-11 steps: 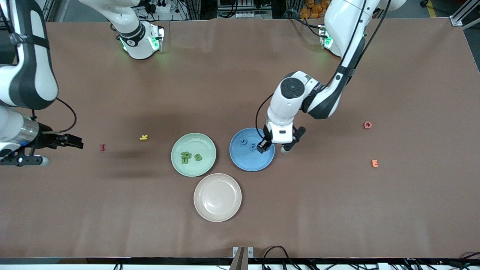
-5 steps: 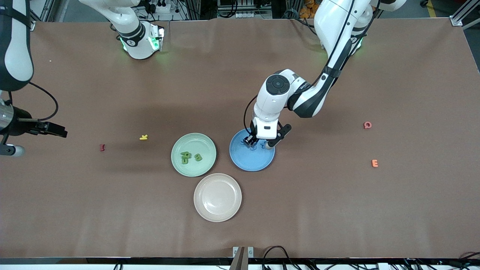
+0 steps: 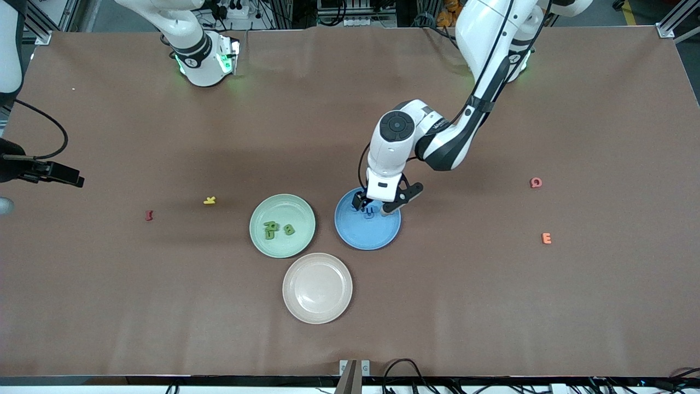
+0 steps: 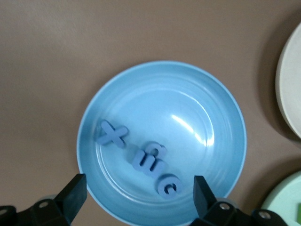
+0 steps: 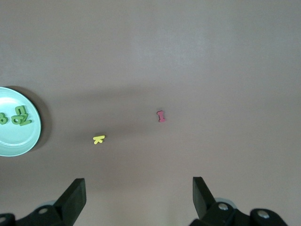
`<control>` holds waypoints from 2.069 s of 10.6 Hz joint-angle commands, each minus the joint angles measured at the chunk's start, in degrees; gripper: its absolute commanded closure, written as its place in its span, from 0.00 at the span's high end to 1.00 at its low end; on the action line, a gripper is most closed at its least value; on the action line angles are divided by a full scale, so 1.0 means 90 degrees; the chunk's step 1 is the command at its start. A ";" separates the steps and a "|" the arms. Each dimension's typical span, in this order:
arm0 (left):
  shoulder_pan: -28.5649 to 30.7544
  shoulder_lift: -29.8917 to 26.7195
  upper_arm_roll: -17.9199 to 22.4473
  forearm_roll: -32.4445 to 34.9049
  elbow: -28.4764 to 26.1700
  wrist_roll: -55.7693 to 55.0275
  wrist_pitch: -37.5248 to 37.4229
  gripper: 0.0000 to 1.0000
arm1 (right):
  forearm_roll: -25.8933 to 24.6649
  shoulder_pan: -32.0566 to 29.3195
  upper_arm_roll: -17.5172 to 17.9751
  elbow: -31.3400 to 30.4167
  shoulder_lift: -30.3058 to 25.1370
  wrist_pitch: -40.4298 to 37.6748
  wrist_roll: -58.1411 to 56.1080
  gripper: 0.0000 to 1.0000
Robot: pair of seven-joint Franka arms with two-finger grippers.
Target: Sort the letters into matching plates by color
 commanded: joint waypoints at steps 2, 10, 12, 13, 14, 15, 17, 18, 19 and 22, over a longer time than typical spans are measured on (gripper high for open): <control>0.0499 -0.0350 0.0040 0.0174 0.0070 0.1222 -0.0903 1.00 | -0.0116 -0.0049 0.0053 0.0079 -0.0101 -0.0118 0.0123 1.00; 0.2724 -0.1434 -0.0146 -0.0459 -0.0018 0.5675 -0.2925 1.00 | -0.0018 -0.0020 0.0072 0.0294 -0.0374 -0.0528 0.0191 1.00; 0.3038 -0.1863 -0.0146 -0.0626 -0.0475 0.6176 -0.2976 1.00 | -0.0018 0.0106 0.0082 0.0294 -0.0510 -0.0635 0.0288 1.00; 0.3117 -0.2107 -0.0146 -0.0656 -0.0719 0.6303 -0.2976 1.00 | -0.0018 0.0194 0.0092 0.0294 -0.0560 -0.0626 0.0560 1.00; 0.3195 -0.2380 -0.0146 -0.0656 -0.0963 0.6314 -0.2976 1.00 | -0.0018 0.0330 0.0102 0.0303 -0.0589 -0.0617 0.0852 1.00; 0.3234 -0.2644 -0.0146 -0.0656 -0.1178 0.6314 -0.2976 1.00 | -0.0028 0.0428 0.0092 0.0390 -0.0589 -0.0597 0.1000 1.00; 0.3264 -0.3006 -0.0136 -0.0656 -0.1433 0.6314 -0.2976 1.00 | -0.0018 0.0449 0.0092 0.0391 -0.0609 -0.0529 0.1002 1.00; 0.3351 -0.3182 -0.0136 -0.0675 -0.1473 0.6334 -0.2976 1.00 | -0.0057 0.0449 0.0082 0.0333 -0.0677 -0.0451 0.1002 1.00; 0.3352 -0.3329 -0.0136 -0.0685 -0.1464 0.6315 -0.2985 1.00 | -0.0047 0.0420 0.0073 0.0304 -0.0697 -0.0238 0.1011 1.00; 0.3342 -0.3690 -0.0136 -0.0676 -0.1357 0.5344 -0.2976 1.00 | -0.0047 0.0420 0.0063 0.0274 -0.0668 0.0009 0.1011 1.00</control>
